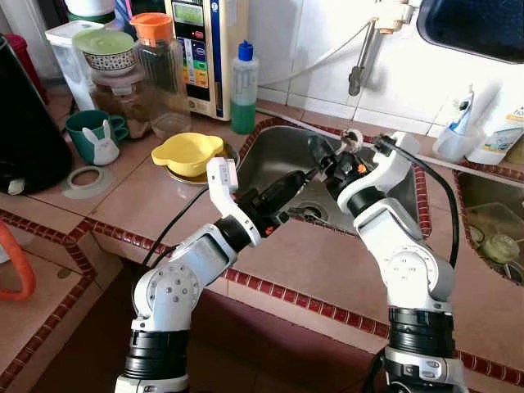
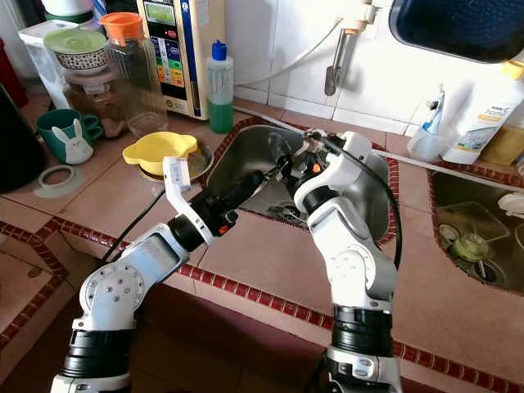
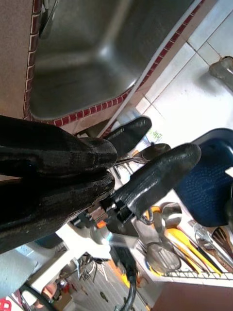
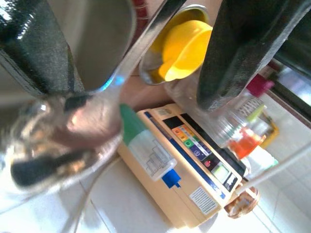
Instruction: Kitchen organization
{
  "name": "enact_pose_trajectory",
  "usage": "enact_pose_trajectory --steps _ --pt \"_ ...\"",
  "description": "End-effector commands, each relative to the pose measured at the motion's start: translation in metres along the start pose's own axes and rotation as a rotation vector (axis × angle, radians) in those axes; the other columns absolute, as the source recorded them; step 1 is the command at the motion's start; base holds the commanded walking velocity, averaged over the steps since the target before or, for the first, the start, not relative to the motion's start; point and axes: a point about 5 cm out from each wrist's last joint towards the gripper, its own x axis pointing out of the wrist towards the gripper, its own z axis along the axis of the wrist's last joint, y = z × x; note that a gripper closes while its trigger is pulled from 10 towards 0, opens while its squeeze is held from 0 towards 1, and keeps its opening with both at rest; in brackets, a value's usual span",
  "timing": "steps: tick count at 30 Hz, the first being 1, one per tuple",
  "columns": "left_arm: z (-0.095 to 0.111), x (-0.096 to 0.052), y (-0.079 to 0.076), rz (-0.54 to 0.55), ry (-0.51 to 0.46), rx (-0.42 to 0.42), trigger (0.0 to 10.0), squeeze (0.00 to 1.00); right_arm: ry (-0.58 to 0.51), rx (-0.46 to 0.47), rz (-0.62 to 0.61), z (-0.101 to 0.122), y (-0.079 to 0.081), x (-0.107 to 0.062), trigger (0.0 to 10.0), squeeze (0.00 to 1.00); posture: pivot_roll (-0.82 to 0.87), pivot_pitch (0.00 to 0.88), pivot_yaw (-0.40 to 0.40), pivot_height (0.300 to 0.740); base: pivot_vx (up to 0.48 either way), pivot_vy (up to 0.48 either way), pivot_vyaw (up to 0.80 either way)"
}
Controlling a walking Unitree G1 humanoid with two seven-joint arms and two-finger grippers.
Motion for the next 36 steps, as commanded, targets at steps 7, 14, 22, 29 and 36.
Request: enact_pose_trajectory --steps 7,14,22,29,36 --pt "-0.0018 0.0004 -0.0069 -0.033 0.018 0.010 0.0 0.00 -0.027 0.173 -0.026 0.0073 -0.0064 0.0045 0.0 0.00 0.20 0.000 -0.046 0.740 0.000 0.000 0.00" --pt "-0.0015 -0.0004 -0.0066 -0.032 0.021 0.008 0.0 0.00 -0.030 0.229 -0.033 0.0091 -0.0093 0.0051 0.0 0.00 0.20 0.000 -0.048 0.740 0.000 0.000 0.00" --pt "-0.0035 -0.0005 -0.0079 -0.037 0.028 0.005 0.0 0.00 -0.014 0.252 -0.029 0.0060 -0.0079 0.0055 0.0 0.00 0.20 0.000 -0.048 0.740 0.000 0.000 0.00" --pt "-0.0046 -0.0012 -0.0085 -0.041 0.038 0.006 0.0 0.00 0.005 0.271 -0.020 0.0036 -0.0067 0.0049 0.0 0.00 0.20 0.000 -0.048 0.740 0.000 0.000 0.00" --pt "-0.0032 -0.0019 -0.0058 -0.014 0.025 0.030 2.1 0.00 0.004 0.275 -0.030 0.0040 -0.0078 0.0042 0.0 0.00 0.20 0.000 -0.050 0.740 0.000 0.000 0.00"
